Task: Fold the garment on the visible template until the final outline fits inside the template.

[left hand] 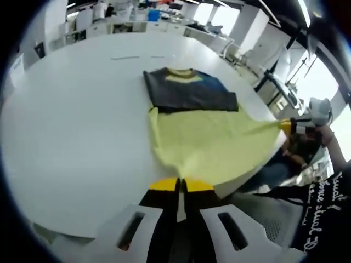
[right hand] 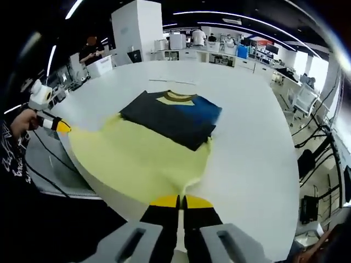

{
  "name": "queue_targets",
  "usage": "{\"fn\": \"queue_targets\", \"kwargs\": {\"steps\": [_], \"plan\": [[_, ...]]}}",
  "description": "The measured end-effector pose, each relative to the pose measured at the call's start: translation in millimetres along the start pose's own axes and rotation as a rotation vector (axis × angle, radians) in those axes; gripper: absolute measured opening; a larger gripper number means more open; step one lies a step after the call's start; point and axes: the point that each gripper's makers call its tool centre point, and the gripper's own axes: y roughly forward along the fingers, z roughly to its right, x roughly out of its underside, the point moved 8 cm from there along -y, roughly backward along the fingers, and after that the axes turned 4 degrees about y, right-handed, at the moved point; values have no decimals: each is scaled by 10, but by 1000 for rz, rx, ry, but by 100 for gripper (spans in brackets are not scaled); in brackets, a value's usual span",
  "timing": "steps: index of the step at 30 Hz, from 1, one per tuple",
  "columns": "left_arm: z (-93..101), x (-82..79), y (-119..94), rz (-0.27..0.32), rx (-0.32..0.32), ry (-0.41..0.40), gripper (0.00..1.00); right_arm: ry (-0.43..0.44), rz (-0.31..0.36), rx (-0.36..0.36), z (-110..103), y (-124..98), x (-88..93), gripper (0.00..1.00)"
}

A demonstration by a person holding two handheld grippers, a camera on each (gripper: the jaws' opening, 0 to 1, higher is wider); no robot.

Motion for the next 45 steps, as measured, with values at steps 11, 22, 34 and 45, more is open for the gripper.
{"fn": "queue_targets", "kwargs": {"steps": [11, 22, 34, 45], "plan": [[-80, -435, -54, 110, -13, -28, 0, -43, 61, 16, 10, -24, -397, 0], [-200, -873, -13, 188, -45, 0, 0, -94, 129, 37, 149, -9, -832, 0], [-324, -1285, 118, 256, -64, 12, 0, -139, 167, 68, 314, 140, -1230, 0], [-457, -1744, 329, 351, -104, 21, 0, -135, 194, 95, 477, 354, -1565, 0]]}}
